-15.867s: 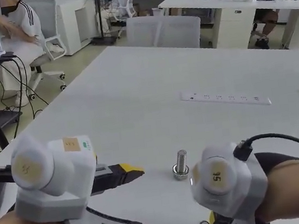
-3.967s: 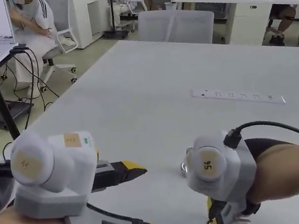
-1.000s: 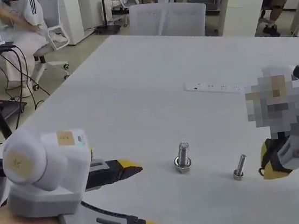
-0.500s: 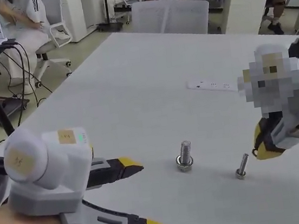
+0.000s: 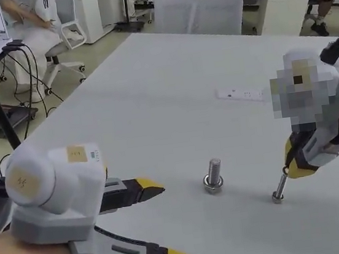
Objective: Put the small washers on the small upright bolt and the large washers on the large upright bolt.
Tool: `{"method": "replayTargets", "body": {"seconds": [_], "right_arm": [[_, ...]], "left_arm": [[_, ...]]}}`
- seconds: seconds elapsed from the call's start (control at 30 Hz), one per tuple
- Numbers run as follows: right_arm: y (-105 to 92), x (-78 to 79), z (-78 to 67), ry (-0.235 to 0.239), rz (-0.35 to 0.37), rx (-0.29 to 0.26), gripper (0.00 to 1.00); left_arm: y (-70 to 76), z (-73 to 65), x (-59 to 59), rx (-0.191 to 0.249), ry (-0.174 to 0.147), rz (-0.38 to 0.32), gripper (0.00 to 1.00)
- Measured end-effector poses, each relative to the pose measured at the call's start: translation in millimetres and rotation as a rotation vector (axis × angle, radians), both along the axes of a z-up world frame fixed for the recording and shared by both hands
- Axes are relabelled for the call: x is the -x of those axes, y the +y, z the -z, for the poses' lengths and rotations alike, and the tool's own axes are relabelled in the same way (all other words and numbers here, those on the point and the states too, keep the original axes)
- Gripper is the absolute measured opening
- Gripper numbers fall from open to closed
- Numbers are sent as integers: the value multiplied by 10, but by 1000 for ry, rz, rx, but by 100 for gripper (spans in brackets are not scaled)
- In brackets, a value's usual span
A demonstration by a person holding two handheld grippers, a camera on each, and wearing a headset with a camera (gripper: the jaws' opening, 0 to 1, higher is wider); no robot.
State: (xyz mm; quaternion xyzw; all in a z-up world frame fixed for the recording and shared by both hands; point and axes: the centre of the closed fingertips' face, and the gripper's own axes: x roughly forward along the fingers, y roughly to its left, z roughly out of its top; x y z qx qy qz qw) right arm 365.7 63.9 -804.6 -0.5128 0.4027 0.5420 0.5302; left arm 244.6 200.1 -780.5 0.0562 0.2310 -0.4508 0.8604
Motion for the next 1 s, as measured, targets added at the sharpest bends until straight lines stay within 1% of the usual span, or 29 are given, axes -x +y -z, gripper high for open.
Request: {"method": "replayTargets", "body": {"seconds": [0.37,0.57,0.7,1.0], "right_arm": [[-7,-40,62,12,-7,13,14],[3,-31,67,16,-8,11,14],[-4,-52,77,17,-6,12,14],[2,-35,109,27,-7,11,14]], "left_arm": [[3,18,-5,0,9,-4,76],[1,20,-14,-1,12,-5,76],[4,23,-21,-1,13,-6,76],[13,32,-29,-2,17,-10,76]]}}
